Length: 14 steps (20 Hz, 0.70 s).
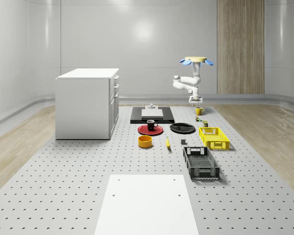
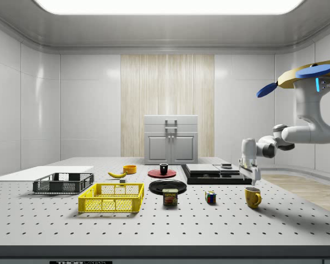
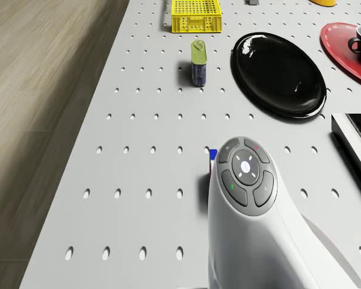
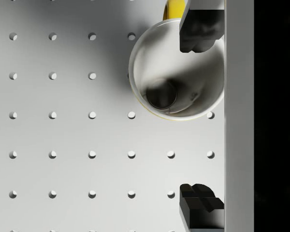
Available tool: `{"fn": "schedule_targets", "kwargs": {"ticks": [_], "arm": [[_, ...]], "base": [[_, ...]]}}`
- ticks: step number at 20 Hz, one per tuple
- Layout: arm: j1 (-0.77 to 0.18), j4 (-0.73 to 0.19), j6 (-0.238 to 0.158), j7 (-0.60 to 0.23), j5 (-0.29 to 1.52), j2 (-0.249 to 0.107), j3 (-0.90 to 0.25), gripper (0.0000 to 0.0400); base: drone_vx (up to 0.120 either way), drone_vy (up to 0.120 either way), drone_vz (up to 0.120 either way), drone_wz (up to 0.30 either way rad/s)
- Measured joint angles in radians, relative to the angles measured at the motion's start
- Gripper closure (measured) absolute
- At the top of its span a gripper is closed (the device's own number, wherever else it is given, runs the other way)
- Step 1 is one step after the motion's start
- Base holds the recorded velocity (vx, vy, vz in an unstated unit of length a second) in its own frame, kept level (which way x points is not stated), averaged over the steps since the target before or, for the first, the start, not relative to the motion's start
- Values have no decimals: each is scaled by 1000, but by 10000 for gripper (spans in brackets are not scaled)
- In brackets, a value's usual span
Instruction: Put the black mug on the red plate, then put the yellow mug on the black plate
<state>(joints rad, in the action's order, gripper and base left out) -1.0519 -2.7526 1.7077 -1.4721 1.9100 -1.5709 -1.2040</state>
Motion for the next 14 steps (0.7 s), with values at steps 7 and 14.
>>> {"fn": "schedule_targets", "kwargs": {"ticks": [7, 14], "arm": [[-19, 29, 28, -2, 64, 9, 69, 0], [-25, 41, 35, -2, 89, 17, 95, 0]], "base": [[0, 0, 0, 0], [0, 0, 0, 0]]}}
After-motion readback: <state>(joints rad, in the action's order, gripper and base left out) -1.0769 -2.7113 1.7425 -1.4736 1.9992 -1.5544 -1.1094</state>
